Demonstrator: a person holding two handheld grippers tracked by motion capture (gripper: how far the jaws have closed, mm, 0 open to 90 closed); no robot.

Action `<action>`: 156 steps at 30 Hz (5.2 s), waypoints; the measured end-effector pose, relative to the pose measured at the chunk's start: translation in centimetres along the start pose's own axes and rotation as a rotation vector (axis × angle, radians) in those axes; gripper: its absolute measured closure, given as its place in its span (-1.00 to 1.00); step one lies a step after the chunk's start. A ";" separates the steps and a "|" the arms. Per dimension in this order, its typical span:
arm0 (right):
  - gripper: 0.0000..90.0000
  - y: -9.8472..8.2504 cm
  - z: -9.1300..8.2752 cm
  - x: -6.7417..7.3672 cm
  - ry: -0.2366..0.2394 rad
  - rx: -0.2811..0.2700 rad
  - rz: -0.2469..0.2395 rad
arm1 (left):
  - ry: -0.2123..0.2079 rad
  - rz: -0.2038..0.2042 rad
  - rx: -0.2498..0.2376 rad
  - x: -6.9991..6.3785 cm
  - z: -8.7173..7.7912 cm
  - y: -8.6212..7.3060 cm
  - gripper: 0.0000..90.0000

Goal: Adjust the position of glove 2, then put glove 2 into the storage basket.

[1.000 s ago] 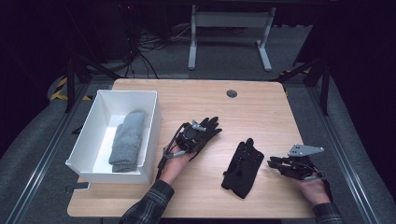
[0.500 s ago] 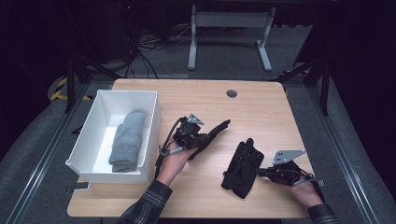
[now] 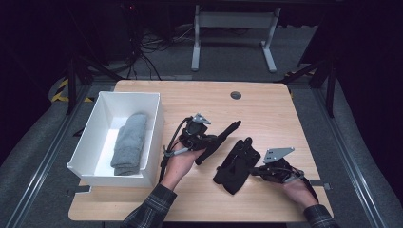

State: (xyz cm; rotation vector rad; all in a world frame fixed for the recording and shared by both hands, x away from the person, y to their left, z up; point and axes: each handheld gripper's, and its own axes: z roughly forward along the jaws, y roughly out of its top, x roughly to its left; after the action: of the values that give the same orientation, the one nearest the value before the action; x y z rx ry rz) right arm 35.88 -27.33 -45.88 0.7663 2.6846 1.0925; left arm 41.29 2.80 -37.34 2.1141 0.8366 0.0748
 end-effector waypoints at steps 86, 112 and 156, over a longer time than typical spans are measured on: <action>-0.65 -2.9 -1.8 -4.8 -0.318 -0.073 0.191 | -0.110 0.161 0.268 -4.6 4.0 -7.3 1.00; -0.68 -2.8 -1.7 -4.8 -0.327 -0.070 0.196 | -0.051 0.305 0.185 -3.2 5.6 -3.2 -0.66; -0.68 -2.8 -1.7 -4.8 -0.332 -0.069 0.200 | -0.177 0.250 0.327 -2.4 7.5 -4.3 0.45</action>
State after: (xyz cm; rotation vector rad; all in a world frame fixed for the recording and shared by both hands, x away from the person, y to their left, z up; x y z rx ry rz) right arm 38.30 -32.51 -46.85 1.1131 2.3220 0.9902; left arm 39.61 -1.97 -44.78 2.4828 0.5014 -0.1247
